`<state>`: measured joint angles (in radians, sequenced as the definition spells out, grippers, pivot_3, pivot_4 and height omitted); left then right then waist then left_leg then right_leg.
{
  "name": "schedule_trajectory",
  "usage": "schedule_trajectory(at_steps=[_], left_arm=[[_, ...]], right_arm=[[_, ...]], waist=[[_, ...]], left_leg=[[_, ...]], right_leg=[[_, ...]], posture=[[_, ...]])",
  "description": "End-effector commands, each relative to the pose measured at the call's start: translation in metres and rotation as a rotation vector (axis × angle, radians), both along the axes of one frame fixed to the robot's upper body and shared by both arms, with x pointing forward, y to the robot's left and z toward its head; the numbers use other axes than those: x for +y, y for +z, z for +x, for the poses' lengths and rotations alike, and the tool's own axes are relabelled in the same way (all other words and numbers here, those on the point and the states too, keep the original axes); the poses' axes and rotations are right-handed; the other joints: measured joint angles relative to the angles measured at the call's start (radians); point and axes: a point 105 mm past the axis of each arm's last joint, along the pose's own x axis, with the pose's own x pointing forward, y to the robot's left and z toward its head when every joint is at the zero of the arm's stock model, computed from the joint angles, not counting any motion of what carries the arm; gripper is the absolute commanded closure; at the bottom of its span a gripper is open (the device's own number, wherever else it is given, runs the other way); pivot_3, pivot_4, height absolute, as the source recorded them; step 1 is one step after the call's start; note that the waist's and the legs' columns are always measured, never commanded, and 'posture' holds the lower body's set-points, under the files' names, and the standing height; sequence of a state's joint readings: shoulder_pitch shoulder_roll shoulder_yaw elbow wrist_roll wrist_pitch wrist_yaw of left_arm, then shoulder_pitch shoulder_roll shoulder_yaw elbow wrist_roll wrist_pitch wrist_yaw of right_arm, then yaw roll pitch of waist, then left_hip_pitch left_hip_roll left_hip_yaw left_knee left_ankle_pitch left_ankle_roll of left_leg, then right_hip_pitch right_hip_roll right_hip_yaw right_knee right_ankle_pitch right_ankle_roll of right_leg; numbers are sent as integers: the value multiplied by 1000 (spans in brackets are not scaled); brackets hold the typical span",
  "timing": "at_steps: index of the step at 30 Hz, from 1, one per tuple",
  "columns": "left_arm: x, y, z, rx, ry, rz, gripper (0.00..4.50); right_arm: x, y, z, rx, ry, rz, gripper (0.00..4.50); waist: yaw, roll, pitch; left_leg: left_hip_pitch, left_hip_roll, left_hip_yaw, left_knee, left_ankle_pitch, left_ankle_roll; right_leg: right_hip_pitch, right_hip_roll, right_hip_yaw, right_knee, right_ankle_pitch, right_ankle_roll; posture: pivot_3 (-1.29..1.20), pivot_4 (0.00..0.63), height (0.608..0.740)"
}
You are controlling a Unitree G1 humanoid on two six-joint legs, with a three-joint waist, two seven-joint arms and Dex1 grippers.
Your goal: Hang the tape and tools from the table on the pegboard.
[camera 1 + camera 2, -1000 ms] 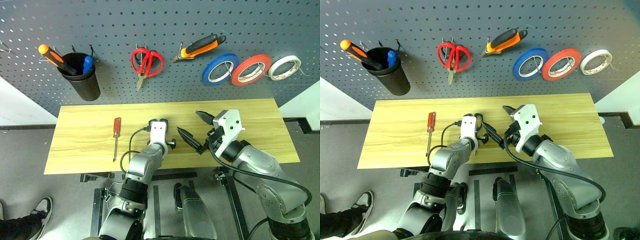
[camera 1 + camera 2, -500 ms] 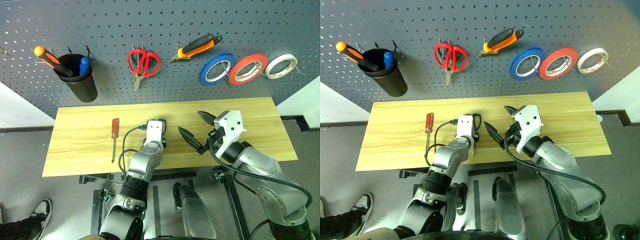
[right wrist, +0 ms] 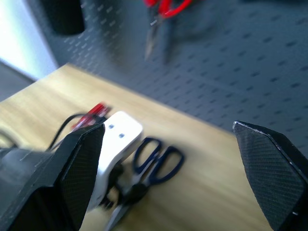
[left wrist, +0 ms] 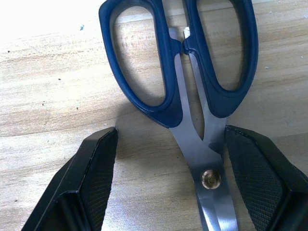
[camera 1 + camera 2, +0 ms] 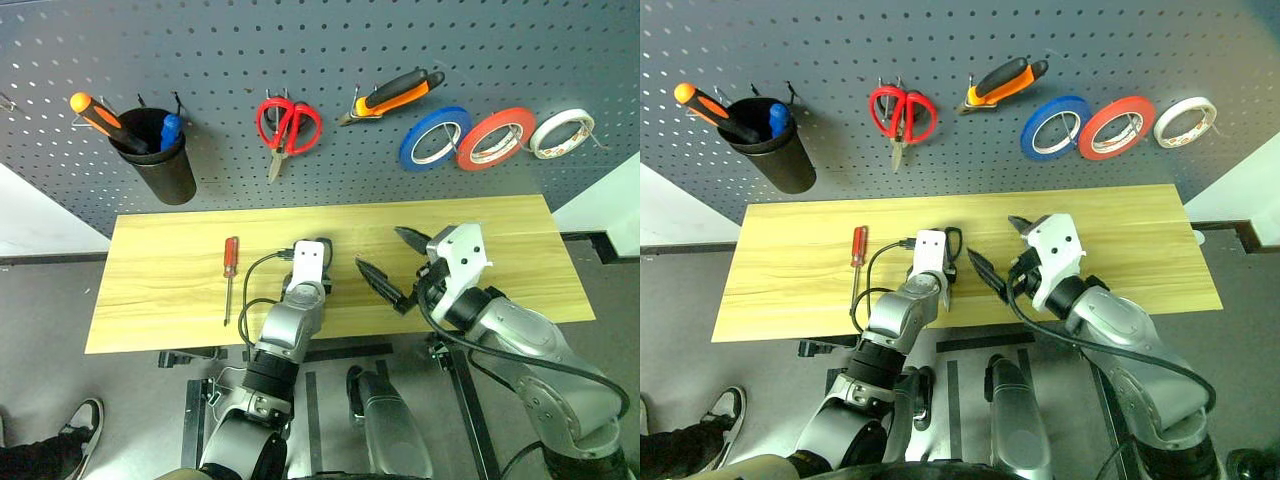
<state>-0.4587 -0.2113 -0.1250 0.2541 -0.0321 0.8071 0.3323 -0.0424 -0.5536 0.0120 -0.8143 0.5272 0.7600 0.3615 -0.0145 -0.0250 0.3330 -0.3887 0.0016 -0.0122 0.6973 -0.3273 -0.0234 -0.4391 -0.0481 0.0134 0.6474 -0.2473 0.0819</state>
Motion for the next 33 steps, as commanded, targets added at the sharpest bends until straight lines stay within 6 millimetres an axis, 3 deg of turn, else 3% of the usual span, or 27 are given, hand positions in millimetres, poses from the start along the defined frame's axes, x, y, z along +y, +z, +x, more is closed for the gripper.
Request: schedule_trajectory(at_steps=[1,23,33], left_arm=[[-2,-49,-30,209,18,26,887],[-25,-45,-31,168,-107,18,887],[-25,-62,-40,239,-147,56,887]], right_arm=[[2,-6,-20,48,87,-64,0],[5,0,-18,17,66,-32,0],[6,0,-18,14,61,-30,0]], waist=[[0,0,0],[6,0,0],[9,2,-1]], left_leg=[[0,0,0,0,0,0],[1,-3,-2,-2,-1,1],[-1,-7,-11,-6,-2,3]], right_leg=[[0,0,0,0,0,0],[4,-4,-1,-5,-4,8],[10,-12,-11,-18,-1,9]], posture=[[-25,363,740],[-32,372,740],[-34,371,740]])
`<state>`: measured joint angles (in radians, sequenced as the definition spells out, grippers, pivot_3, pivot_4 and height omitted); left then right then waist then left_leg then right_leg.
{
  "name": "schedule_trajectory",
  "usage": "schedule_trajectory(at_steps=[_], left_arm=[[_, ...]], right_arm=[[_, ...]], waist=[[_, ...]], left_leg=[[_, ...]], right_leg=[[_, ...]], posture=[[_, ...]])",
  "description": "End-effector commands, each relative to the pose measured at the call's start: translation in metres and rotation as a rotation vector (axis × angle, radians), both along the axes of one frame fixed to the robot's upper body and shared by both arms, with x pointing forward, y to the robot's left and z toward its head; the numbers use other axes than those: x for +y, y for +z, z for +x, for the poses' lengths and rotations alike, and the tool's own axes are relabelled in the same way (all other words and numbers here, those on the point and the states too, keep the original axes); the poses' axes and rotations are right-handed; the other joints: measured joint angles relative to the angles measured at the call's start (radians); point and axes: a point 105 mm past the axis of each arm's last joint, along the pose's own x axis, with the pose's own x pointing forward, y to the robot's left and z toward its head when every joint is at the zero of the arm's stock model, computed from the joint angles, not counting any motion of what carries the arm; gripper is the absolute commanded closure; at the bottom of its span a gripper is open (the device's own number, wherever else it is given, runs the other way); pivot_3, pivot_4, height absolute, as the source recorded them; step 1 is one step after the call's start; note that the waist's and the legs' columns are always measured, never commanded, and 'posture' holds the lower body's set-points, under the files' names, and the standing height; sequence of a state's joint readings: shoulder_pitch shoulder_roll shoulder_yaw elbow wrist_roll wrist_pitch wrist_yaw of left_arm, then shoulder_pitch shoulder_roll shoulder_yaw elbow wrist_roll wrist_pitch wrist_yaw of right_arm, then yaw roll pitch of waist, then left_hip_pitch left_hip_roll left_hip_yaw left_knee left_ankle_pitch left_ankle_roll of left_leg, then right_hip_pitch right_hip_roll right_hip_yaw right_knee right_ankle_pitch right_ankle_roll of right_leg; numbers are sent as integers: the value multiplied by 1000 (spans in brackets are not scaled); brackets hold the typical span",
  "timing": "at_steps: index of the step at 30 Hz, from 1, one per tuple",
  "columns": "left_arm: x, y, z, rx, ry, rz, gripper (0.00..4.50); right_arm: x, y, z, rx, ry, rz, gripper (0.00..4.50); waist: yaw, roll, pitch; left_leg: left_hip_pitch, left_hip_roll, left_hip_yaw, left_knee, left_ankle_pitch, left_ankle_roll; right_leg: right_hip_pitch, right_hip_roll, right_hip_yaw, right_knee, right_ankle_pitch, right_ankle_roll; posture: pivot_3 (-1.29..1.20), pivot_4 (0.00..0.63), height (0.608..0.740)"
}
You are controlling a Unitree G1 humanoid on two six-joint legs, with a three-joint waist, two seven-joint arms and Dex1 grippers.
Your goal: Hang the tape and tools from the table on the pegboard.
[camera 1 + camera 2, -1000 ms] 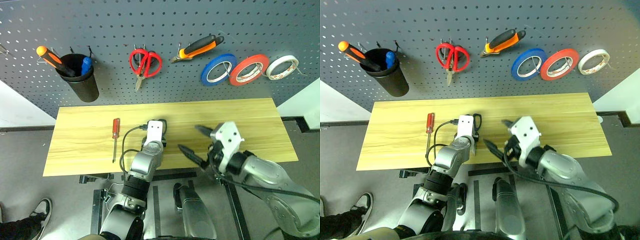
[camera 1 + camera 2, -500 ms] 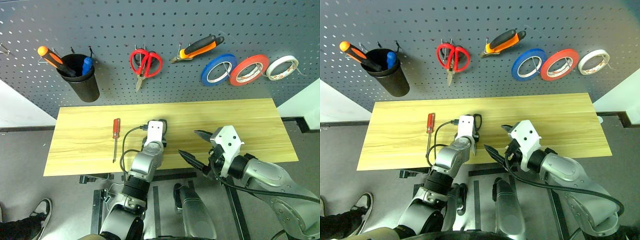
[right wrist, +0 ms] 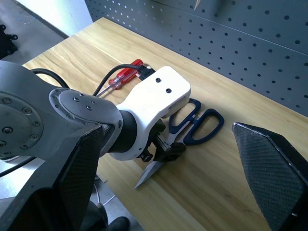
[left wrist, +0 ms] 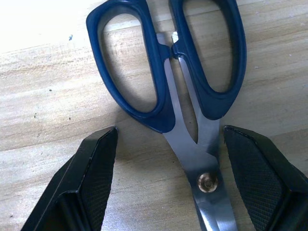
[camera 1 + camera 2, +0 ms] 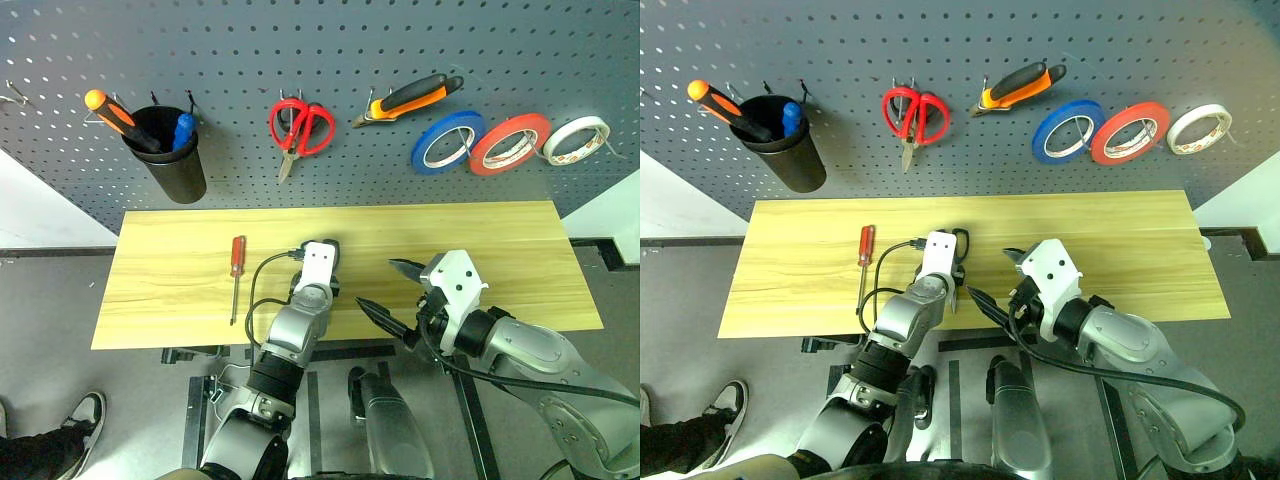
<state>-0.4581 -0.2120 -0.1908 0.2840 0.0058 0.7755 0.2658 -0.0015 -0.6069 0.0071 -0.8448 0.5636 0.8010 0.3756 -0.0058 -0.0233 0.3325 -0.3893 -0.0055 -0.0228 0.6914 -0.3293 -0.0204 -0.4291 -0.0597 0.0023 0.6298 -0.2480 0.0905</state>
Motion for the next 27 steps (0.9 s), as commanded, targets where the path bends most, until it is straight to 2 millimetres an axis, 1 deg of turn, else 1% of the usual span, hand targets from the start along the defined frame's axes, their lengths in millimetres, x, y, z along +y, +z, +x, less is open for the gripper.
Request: schedule_trajectory(at_steps=[1,8,11,12,13,20,21,22,27], left_arm=[[-7,-61,-39,265,-34,44,887],[-3,-69,-43,298,-24,51,887],[-3,-72,-46,316,-25,48,887],[-3,-73,-47,322,-25,48,1233],[-3,-74,-48,327,-23,47,1399],[-3,-78,-51,341,-25,51,3363],[-3,-78,-51,340,-27,51,3591],[-3,-77,-51,339,-28,51,3764],[-3,-76,-51,337,-30,51,3790]], right_arm=[[7,11,-8,-51,31,16,0],[7,11,-7,-57,24,16,0],[7,12,-7,-59,23,17,0],[8,12,-7,-60,22,17,0],[8,12,-7,-61,21,17,0],[7,13,-6,-66,17,15,0],[7,13,-6,-67,17,15,0],[7,13,-6,-68,17,15,0],[7,13,-6,-69,16,14,0]], waist=[[1,0,0],[13,1,-1],[15,4,-2],[15,4,-3],[14,4,-3],[11,6,-4],[11,6,-4],[11,7,-5],[11,8,-6]], left_leg=[[0,0,-1,0,0,0],[1,0,-3,-6,1,-1],[1,0,-3,-7,1,-1],[1,0,-3,-7,1,-1],[1,0,-3,-7,1,-1],[2,0,-3,-8,1,-2],[2,0,-3,-8,1,-2],[2,0,-3,-8,1,-2],[2,0,-3,-8,1,-2]], right_leg=[[1,-1,-2,0,0,0],[1,-1,-4,-3,0,0],[1,-1,-4,-4,0,0],[1,-1,-4,-4,0,0],[1,-1,-4,-4,0,0],[2,-1,-4,-5,-1,2],[2,-1,-4,-5,-1,2],[2,-1,-4,-5,-2,3],[2,-1,-4,-5,-2,4]], posture=[[-34,371,740],[-35,367,740],[-37,366,740],[-37,366,740],[-37,366,740],[-38,366,740],[-38,364,740],[-38,364,740],[-36,364,740]])
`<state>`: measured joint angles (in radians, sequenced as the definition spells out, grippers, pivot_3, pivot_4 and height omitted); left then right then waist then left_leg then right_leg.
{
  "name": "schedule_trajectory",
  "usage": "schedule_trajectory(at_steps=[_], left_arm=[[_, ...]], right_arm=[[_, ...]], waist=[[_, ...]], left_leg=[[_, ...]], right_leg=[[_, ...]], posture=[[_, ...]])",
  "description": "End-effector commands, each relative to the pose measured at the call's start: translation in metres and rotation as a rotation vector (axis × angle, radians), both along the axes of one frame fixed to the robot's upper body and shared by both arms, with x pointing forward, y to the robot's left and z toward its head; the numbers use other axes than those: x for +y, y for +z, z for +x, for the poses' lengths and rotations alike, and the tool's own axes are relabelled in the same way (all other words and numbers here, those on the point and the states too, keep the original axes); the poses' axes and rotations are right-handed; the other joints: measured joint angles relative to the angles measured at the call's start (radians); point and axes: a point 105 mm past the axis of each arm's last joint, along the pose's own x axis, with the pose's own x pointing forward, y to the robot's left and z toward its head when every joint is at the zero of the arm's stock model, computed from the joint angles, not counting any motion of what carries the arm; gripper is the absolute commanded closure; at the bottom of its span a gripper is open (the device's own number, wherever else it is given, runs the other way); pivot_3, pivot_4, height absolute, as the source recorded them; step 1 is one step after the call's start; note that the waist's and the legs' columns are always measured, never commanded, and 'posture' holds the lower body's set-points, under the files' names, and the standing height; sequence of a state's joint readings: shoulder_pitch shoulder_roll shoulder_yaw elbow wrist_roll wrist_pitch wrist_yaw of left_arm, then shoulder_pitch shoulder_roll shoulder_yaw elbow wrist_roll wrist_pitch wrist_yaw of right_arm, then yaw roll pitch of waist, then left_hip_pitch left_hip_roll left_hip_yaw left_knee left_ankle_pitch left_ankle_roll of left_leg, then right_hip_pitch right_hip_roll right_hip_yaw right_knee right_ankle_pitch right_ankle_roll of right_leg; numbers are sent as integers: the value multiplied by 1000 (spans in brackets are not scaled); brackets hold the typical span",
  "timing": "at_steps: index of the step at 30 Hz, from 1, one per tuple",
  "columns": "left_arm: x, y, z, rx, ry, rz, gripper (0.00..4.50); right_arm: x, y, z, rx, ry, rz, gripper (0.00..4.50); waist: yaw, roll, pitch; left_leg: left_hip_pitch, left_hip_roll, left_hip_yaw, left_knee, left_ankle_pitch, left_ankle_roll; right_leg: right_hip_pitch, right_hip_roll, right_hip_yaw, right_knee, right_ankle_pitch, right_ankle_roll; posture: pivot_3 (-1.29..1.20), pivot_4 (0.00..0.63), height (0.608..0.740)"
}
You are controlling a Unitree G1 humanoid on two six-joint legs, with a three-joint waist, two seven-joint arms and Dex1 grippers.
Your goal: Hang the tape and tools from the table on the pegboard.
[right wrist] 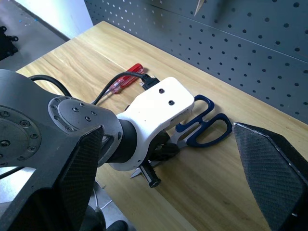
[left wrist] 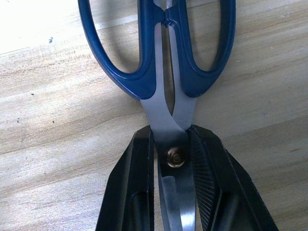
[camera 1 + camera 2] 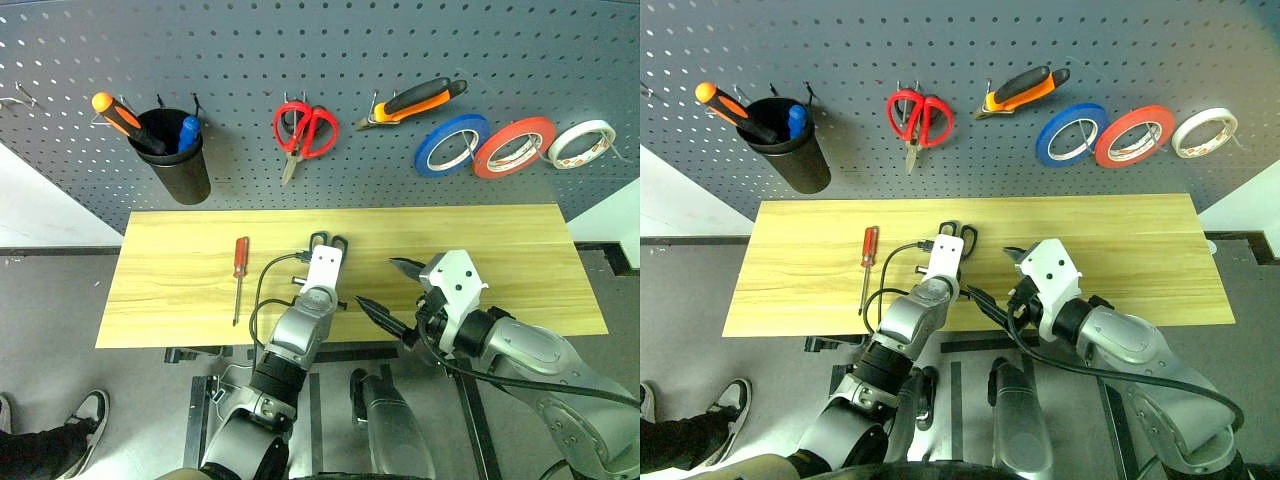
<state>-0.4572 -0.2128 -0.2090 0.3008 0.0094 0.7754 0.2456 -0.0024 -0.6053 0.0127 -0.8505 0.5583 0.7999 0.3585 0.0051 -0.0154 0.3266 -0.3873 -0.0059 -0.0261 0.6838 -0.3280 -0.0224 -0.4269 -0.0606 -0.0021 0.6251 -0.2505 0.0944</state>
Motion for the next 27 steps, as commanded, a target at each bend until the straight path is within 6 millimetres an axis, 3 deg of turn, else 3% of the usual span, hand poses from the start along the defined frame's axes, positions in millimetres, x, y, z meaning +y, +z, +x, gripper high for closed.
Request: schedule_trajectory(at_steps=[1,6,11,16,24,27], left_arm=[[2,-72,-48,321,2,51,3790],[-4,-63,-43,259,-32,24,3790],[-23,-19,-31,-19,-153,-94,3806],[-19,4,-31,-193,-211,-87,3946],[-12,13,-30,-288,-232,-70,3954],[-15,27,-30,-360,-256,-99,3954]], right_arm=[[7,12,-6,-60,27,15,0],[7,11,-5,-60,27,13,0],[6,9,-4,-57,24,9,0],[6,10,-3,-63,28,17,0],[-1,13,-1,-75,17,10,0],[-3,12,0,-75,12,4,0]], waist=[[0,0,0],[0,0,0],[8,2,2],[-1,2,4],[7,3,4],[6,3,4]], left_leg=[[0,0,0,0,0,0],[0,0,0,0,0,0],[-4,0,-1,-1,0,0],[-15,0,-1,-3,4,-7],[-21,0,-2,-2,2,-3],[-21,0,-2,-3,0,1]], right_leg=[[0,0,0,0,0,0],[0,0,0,0,0,0],[-3,0,0,-3,2,-3],[-14,0,-1,-5,3,-4],[-17,-2,-2,-10,3,-5],[-17,-2,-2,-10,3,-5]], posture=[[-36,364,740],[-36,364,740],[-27,362,740],[-23,358,740],[-22,355,740],[-23,353,740]])
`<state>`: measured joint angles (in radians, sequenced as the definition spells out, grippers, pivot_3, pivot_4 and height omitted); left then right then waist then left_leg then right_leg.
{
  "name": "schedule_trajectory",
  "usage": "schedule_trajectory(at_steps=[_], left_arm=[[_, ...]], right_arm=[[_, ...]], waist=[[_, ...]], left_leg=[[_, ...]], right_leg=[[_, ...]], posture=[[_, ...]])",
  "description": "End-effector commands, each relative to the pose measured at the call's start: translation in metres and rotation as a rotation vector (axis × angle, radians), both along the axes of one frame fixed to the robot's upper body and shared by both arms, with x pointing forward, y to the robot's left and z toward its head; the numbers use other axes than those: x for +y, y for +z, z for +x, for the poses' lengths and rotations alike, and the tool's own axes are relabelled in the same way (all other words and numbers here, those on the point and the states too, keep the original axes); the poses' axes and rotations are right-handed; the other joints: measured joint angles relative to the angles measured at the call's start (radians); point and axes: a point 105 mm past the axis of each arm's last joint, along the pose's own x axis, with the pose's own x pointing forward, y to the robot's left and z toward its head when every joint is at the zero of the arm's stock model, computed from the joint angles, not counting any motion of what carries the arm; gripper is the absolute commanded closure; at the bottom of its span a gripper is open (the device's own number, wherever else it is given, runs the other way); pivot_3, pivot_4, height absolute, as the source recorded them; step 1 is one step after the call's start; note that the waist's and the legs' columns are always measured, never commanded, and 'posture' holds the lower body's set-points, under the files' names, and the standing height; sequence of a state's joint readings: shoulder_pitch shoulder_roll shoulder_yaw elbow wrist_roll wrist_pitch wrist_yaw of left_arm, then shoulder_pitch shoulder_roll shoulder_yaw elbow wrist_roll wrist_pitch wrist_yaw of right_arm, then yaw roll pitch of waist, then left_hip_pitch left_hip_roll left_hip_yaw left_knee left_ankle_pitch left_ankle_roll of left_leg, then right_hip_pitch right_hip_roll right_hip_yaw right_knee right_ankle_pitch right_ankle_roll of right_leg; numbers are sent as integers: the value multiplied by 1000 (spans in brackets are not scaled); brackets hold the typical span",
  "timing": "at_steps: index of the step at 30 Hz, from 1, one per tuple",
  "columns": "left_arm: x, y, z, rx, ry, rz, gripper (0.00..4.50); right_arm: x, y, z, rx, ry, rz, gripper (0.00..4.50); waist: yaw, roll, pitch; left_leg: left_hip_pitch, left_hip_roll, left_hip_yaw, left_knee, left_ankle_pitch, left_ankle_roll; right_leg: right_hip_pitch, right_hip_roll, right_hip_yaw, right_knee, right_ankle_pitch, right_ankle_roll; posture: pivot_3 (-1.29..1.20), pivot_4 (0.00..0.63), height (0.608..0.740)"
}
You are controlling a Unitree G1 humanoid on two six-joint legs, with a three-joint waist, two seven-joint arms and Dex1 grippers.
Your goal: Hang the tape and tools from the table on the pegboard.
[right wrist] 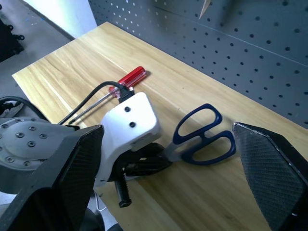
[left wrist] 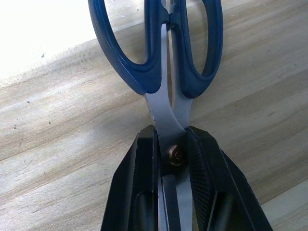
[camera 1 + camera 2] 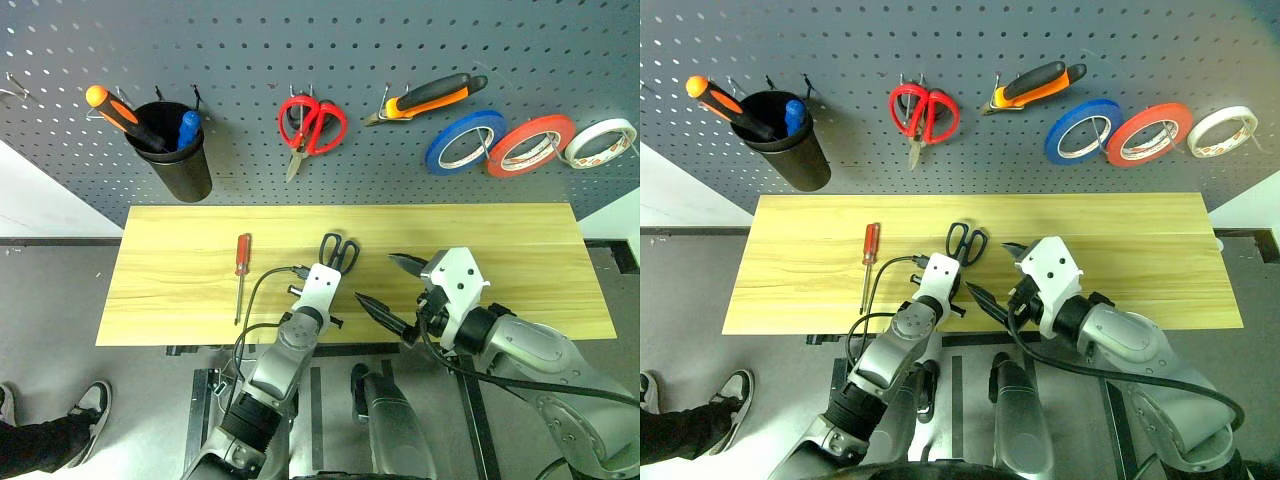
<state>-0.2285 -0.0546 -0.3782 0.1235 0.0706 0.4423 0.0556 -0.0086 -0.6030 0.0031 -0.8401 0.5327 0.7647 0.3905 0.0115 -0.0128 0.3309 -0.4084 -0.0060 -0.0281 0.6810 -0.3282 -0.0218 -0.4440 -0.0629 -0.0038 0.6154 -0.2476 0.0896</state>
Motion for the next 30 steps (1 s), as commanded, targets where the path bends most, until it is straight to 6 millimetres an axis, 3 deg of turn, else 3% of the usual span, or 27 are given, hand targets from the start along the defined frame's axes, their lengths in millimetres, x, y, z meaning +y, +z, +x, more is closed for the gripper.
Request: schedule_trajectory(at_steps=[1,8,11,21,30], left_arm=[[-19,24,-7,-111,-65,-74,3954],[-14,56,-10,-324,-128,-101,3954],[-5,78,-16,-472,-147,-99,3954],[33,123,-33,-806,-152,-50,3955],[75,182,-49,-1137,-126,-6,3955]], right_arm=[[-2,7,-2,-36,0,3,0],[-6,6,-1,-38,-6,-3,0],[-6,16,-4,-68,23,24,0],[-32,46,-14,-125,32,154,0],[-38,49,-15,-128,37,165,0]], waist=[[0,0,0],[0,0,0],[-3,0,0],[-1,1,0],[-2,1,0]], left_leg=[[0,0,0,0,0,0],[-1,0,0,0,0,1],[-1,0,0,0,0,1],[-1,0,0,1,-1,2],[0,0,1,2,0,3]], right_leg=[[0,0,0,0,0,0],[0,0,0,-1,0,0],[0,0,0,-1,0,0],[0,-1,0,-1,0,-1],[0,0,0,3,1,-1]], posture=[[-22,351,740],[-17,344,740],[-22,343,740],[-18,329,740],[-30,319,740]])
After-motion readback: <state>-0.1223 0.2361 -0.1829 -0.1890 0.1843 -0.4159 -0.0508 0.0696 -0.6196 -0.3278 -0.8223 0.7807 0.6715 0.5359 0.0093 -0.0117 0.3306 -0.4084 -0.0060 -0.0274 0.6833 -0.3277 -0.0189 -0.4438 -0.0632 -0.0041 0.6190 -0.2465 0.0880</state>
